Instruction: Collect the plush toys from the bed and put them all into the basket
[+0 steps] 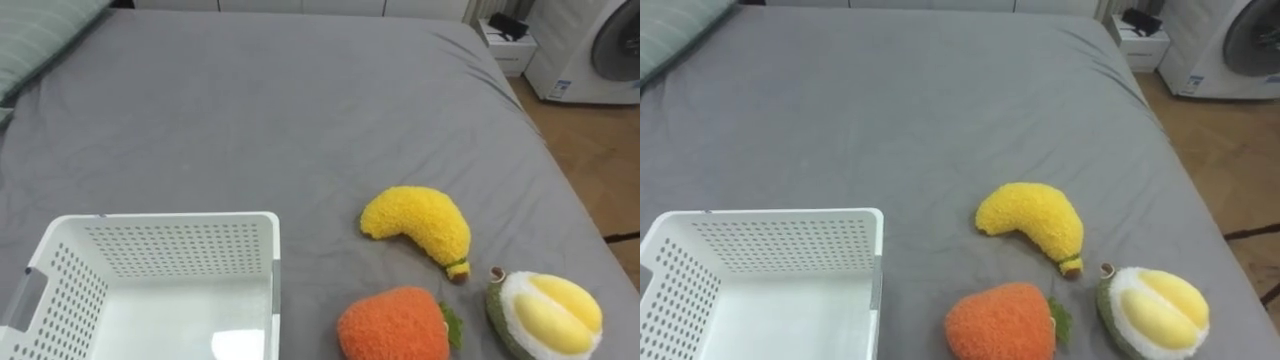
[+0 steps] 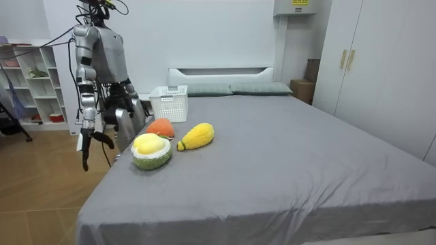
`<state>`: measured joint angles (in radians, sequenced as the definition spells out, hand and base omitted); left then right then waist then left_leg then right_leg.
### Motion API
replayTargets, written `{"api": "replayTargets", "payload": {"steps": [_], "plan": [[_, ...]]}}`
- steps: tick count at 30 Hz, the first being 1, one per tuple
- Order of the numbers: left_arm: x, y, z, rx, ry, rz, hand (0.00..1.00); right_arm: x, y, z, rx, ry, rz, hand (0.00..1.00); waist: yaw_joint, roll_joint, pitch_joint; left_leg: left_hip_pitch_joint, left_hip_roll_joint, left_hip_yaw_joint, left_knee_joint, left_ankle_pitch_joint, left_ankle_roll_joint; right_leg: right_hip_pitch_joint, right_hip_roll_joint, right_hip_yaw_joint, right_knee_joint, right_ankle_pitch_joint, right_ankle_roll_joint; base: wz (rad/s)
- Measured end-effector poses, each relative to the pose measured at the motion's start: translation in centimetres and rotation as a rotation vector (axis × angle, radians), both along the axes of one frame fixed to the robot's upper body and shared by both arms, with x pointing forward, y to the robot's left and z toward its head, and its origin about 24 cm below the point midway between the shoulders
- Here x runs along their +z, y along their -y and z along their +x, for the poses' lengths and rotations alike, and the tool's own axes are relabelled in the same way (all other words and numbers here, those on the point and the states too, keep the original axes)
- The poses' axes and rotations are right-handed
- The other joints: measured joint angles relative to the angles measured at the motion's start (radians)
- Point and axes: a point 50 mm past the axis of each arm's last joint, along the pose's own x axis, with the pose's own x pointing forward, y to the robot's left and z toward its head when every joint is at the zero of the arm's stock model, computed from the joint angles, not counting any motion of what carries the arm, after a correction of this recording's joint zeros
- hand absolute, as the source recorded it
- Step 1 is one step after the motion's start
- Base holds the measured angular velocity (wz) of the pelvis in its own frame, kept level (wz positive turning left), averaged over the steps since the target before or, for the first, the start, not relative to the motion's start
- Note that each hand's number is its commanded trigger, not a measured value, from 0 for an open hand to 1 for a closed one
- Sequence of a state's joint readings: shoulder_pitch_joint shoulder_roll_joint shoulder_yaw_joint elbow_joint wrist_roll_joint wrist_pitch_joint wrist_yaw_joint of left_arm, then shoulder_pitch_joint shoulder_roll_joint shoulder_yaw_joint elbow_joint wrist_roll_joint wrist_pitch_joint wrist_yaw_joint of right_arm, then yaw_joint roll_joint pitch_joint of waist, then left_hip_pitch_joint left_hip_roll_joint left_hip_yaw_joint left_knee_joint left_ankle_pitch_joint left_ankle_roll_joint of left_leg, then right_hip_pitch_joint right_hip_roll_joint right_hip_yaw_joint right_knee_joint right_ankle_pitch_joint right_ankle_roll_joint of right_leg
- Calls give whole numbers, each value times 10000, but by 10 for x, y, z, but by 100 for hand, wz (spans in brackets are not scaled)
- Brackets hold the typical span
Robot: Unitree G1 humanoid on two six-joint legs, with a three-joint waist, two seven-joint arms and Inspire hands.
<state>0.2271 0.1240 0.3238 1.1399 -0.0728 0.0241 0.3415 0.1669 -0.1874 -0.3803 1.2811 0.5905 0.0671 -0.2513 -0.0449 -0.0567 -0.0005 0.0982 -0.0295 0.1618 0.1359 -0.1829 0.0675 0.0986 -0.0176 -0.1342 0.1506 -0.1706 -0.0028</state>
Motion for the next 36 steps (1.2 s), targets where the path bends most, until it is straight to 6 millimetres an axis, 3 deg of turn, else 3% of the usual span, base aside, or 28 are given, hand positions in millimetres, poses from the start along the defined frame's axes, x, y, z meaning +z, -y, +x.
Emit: {"api": "replayTargets", "payload": {"steps": [5, 9, 14, 20, 22, 28, 32, 36], "plan": [[1, -3, 0, -241, -85, 71, 0, 17, 33, 52, 747, 969, -1564, 0, -9, -48, -1, -3, -8, 37, 2, 11, 4, -79, 10, 79, 43, -24, 5, -3], [1, -3, 2, -534, -114, 161, 0, 32, 44, 80, 2432, 1298, -2971, 0, 250, -106, 18, -25, 3, 61, -43, 11, -3, -91, 27, 90, 20, -23, 5, 0], [2, -4, 7, -838, -108, 250, 0, 44, 42, 115, 4567, 1614, -3994, 0, 455, -204, 81, -81, 3, 56, -47, 11, -4, -146, 40, 114, 0, -21, 4, 0], [1, -2, 12, -1323, -130, 230, 0, 55, 33, 149, 6864, 1950, -4826, 0, 702, -167, 27, -127, 1, 41, -42, 12, -3, -170, 38, 81, 8, -14, 9, 0], [1, -3, 12, -1372, -115, 253, 0, 58, 30, 155, 7237, 2145, -5025, 0, 724, -215, 2, -131, 1, 15, -32, 13, -5, -153, 36, 49, 5, -14, 9, 4], [1, -2, 9, -1502, -210, 215, 0, 59, 19, 166, 8123, 2557, -4914, 0, 856, -317, 33, -134, 5, -13, -6, 13, -5, -122, 25, -24, 8, 8, 14, 0], [1, -2, 13, -1532, -132, 190, 0, 58, 16, 167, 8356, 2575, -4820, 0, 998, -300, 45, -166, 11, -16, 2, 13, -3, -146, 20, -43, 16, 39, 14, 0], [1, -1, 14, -1540, -95, 180, 0, 60, 15, 171, 8391, 2773, -4904, 0, 1073, -204, -1, -164, 12, -29, 6, 12, -1, -140, 18, -58, 18, 43, 16, 0]]}}
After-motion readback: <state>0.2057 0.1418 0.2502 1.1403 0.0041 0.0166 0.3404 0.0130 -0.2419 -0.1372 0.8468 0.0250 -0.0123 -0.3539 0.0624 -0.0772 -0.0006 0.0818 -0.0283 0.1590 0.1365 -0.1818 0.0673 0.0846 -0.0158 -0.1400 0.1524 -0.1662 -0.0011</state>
